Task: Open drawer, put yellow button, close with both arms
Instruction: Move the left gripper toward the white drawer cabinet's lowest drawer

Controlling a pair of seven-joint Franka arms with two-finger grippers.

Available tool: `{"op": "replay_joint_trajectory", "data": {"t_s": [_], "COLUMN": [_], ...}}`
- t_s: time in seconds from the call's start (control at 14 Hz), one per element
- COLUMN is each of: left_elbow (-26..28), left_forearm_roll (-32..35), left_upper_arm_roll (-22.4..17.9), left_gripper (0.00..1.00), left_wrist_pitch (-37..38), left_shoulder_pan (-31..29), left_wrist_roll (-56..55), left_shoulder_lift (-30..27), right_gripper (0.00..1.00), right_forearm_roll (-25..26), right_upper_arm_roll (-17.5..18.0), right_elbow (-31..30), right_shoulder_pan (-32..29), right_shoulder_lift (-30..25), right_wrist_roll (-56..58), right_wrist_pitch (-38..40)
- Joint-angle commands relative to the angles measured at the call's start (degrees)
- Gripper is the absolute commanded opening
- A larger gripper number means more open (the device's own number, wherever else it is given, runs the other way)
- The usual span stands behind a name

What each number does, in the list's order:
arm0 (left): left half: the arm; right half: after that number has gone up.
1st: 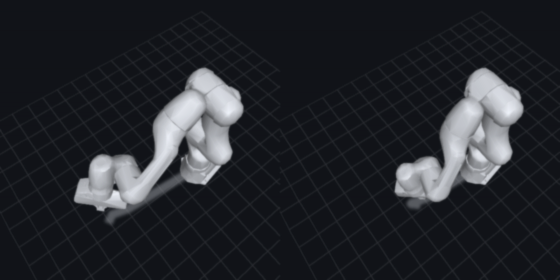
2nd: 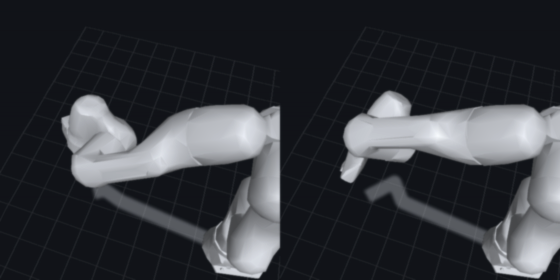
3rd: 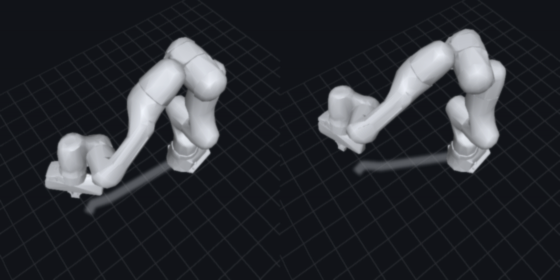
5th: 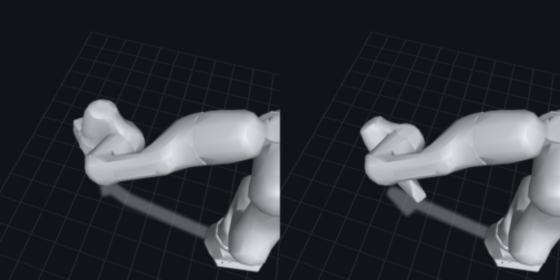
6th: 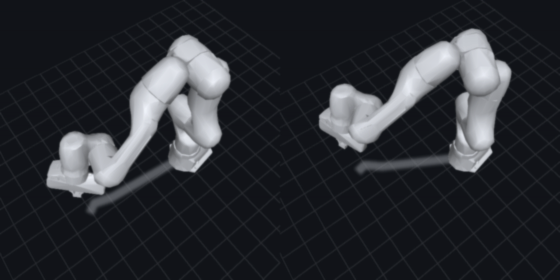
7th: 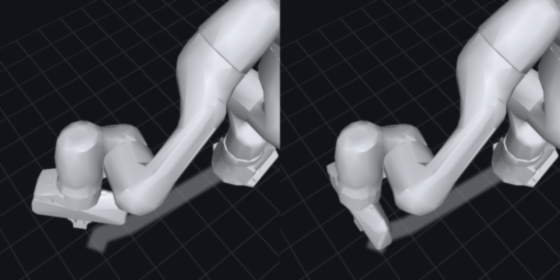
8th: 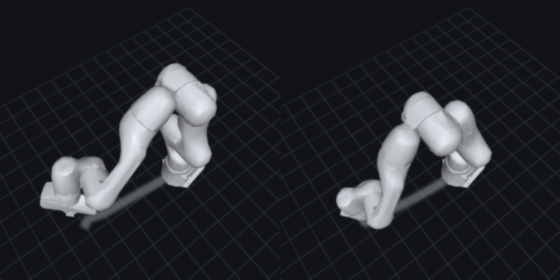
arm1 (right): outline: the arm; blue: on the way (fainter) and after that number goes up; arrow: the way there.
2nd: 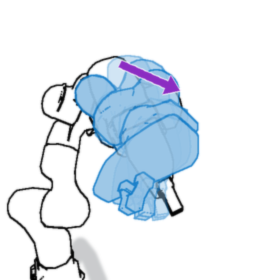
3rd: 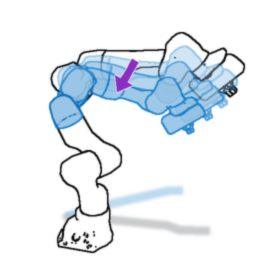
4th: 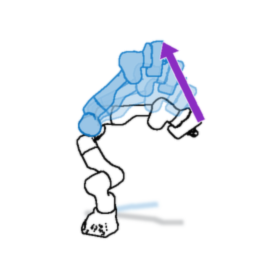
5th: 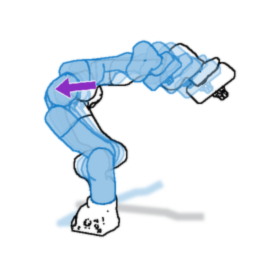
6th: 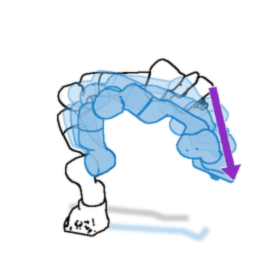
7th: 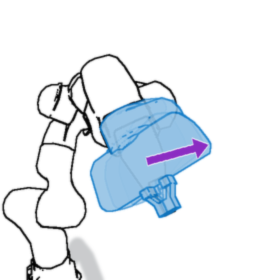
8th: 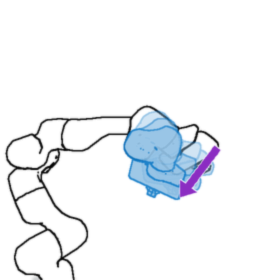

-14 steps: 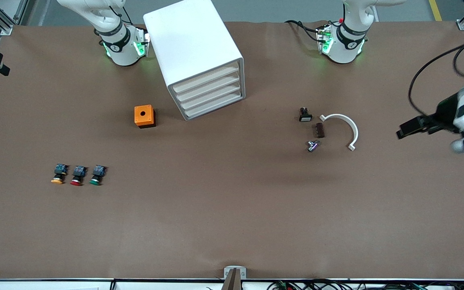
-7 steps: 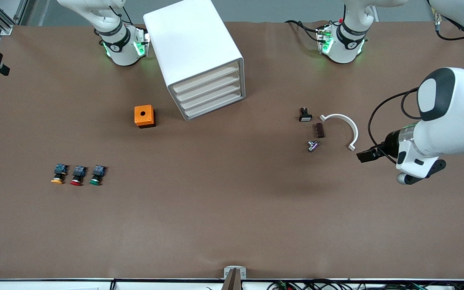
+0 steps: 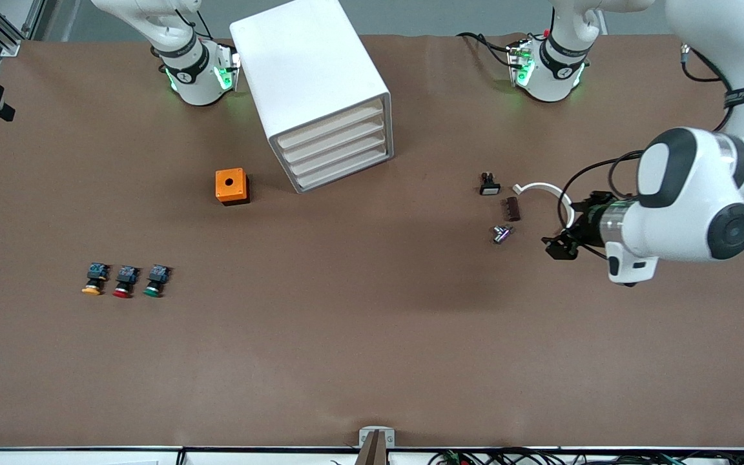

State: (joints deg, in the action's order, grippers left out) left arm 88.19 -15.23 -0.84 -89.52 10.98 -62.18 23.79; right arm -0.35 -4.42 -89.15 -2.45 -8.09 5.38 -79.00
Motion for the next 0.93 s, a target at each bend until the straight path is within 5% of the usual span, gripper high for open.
{"op": "replay_joint_trajectory", "data": {"t_s": [0.0, 0.43, 0.86], "left_elbow": [-3.0, -6.2, -5.9], "left_forearm_roll": [-4.2, -21.2, -30.2], "left_upper_arm_roll": [0.0, 0.7, 6.8], "left_gripper": [1.00, 1.00, 1.00], "left_wrist_pitch": [2.8, 9.7, 13.4], "left_shoulder_pan": [2.5, 4.2, 5.3], "left_wrist_roll": [-12.4, -41.8, -52.3], "left_shoulder_lift": [3.8, 10.3, 15.6], "right_gripper": [1.00, 1.00, 1.00], "right_forearm_roll": [0.7, 0.9, 0.6], "right_upper_arm_roll": [0.5, 0.5, 0.4], "right_elbow": [0.5, 0.6, 0.5], "right_shoulder_pan": [-0.8, -0.9, -1.9], "right_shoulder_lift": [-0.3, 0.6, 1.1], "right_wrist_roll": [0.8, 0.3, 0.6], "right_wrist_pitch": [0.3, 0.3, 0.4]}}
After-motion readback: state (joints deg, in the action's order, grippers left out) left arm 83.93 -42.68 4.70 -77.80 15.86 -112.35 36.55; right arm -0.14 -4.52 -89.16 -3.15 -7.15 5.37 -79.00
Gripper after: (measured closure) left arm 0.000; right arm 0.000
